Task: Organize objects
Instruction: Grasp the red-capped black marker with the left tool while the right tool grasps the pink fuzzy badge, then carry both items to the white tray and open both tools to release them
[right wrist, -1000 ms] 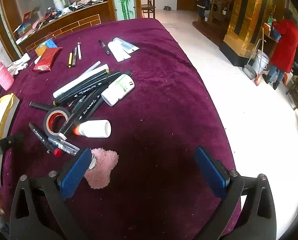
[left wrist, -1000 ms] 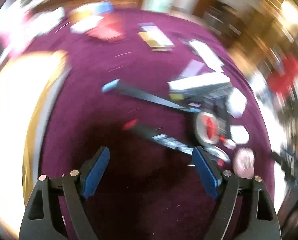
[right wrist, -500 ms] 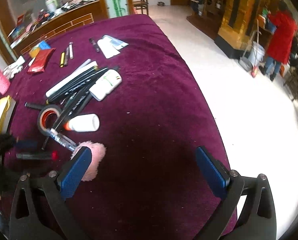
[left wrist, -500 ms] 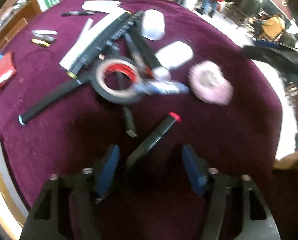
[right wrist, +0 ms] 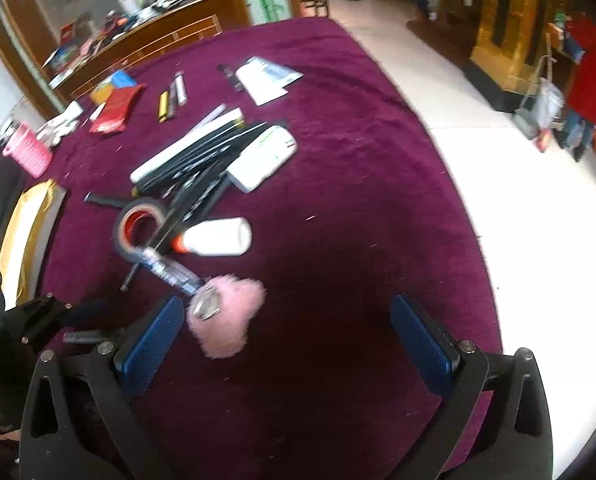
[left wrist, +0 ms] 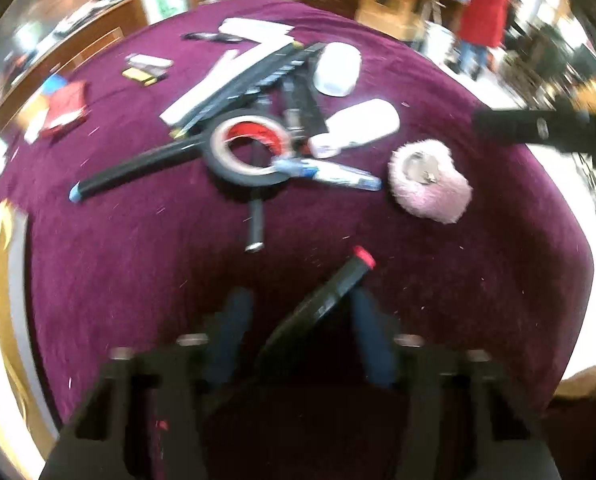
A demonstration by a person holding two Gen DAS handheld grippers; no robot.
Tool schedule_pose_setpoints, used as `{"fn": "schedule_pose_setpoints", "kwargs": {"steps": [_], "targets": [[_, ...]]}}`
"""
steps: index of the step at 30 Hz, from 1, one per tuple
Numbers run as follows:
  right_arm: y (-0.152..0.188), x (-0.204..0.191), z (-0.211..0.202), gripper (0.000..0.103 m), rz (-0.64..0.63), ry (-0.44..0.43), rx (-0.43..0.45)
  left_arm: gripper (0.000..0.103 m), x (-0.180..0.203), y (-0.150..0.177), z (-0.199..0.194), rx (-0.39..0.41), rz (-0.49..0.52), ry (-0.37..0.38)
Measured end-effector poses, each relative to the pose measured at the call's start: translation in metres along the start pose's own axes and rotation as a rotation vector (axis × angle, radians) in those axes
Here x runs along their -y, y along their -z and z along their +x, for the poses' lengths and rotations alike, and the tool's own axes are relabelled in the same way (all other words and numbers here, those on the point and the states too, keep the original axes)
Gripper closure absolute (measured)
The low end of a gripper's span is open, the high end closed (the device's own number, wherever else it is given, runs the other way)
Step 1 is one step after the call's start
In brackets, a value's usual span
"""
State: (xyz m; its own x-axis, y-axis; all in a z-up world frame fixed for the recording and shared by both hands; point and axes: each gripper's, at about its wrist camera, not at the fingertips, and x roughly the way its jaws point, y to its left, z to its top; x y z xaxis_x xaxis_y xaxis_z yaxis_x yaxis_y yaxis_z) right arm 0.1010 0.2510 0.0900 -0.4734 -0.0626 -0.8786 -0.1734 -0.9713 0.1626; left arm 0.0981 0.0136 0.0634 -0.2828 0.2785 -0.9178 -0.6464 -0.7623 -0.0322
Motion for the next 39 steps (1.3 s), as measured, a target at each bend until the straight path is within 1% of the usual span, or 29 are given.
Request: {"fn": "schedule_pose_setpoints", "kwargs": {"steps": [1,2,3,6,8,9,10,11,12,13,14,15,16,17,18,20,24,26,29,31,34,37,39], "targets": [[0.001,-0.004,0.002,0.0,-0.011,-0.01,-0.007,0.09,-0.006,0.002,-0.004,-0.009,-0.057,0.033],[0.003,-0.008,0.003,0.0,-0.024,-0.018,-0.011,0.092,-0.007,-0.005,0.003,-0.012,-0.103,0.06],[0.003,-0.011,0.004,0.0,-0.035,-0.023,-0.013,0.092,-0.015,-0.001,-0.002,-0.005,-0.164,0.091],[0.006,-0.026,0.01,0.0,-0.082,-0.045,-0.02,0.092,-0.037,0.011,-0.013,0.018,-0.248,0.102],[0.007,-0.039,0.017,0.001,-0.129,-0.042,-0.025,0.092,-0.05,0.016,-0.023,0.041,-0.3,0.118],[0.007,-0.044,0.02,0.004,-0.147,-0.039,-0.03,0.092,-0.055,0.019,-0.028,0.053,-0.321,0.121],[0.008,-0.048,0.024,0.007,-0.16,-0.033,-0.036,0.091,-0.055,0.029,-0.027,0.062,-0.338,0.126],[0.008,-0.051,0.029,0.014,-0.17,-0.03,-0.044,0.091,-0.052,0.028,-0.027,0.071,-0.357,0.132],[0.009,-0.054,0.034,0.025,-0.176,-0.028,-0.055,0.091,-0.055,0.029,-0.03,0.079,-0.377,0.136],[0.009,-0.057,0.041,0.031,-0.178,-0.019,-0.069,0.091,-0.059,0.02,-0.02,0.083,-0.388,0.14],[0.009,-0.057,0.047,0.045,-0.176,-0.001,-0.083,0.091,-0.064,0.023,-0.024,0.089,-0.406,0.146],[0.01,-0.056,0.051,0.056,-0.168,0.01,-0.09,0.091,-0.059,0.026,-0.025,0.094,-0.42,0.147],[0.01,-0.052,0.054,0.061,-0.148,0.021,-0.096,0.091,-0.059,0.02,-0.022,0.098,-0.432,0.149],[0.008,-0.048,0.054,0.064,-0.124,0.015,-0.092,0.091,-0.063,0.017,-0.02,0.104,-0.445,0.155],[0.006,-0.042,0.052,0.066,-0.09,-0.01,-0.099,0.091,-0.065,0.018,-0.022,0.11,-0.452,0.156],[0.002,-0.033,0.049,0.068,-0.035,-0.05,-0.114,0.091,-0.07,0.023,-0.031,0.129,-0.466,0.15],[0.001,-0.028,0.037,0.069,0.021,-0.107,-0.123,0.091,-0.082,0.03,-0.056,0.17,-0.489,0.145],[0.002,-0.034,0.022,0.069,0.038,-0.15,-0.11,0.091,-0.092,0.032,-0.069,0.196,-0.495,0.142],[-0.001,-0.055,0.005,0.069,0.024,-0.192,-0.092,0.091,-0.108,0.035,-0.087,0.232,-0.502,0.135],[-0.007,-0.08,-0.003,0.069,-0.002,-0.222,-0.078,0.091,-0.119,0.038,-0.099,0.255,-0.511,0.137],[-0.016,-0.128,-0.012,0.069,-0.057,-0.281,-0.064,0.091,-0.143,0.042,-0.123,0.3,-0.514,0.138],[-0.027,-0.173,-0.011,0.069,-0.104,-0.338,-0.067,0.091,-0.172,0.048,-0.144,0.333,-0.513,0.131],[-0.034,-0.206,-0.004,0.069,-0.127,-0.381,-0.08,0.091,-0.19,0.052,-0.148,0.335,-0.515,0.131]]}}
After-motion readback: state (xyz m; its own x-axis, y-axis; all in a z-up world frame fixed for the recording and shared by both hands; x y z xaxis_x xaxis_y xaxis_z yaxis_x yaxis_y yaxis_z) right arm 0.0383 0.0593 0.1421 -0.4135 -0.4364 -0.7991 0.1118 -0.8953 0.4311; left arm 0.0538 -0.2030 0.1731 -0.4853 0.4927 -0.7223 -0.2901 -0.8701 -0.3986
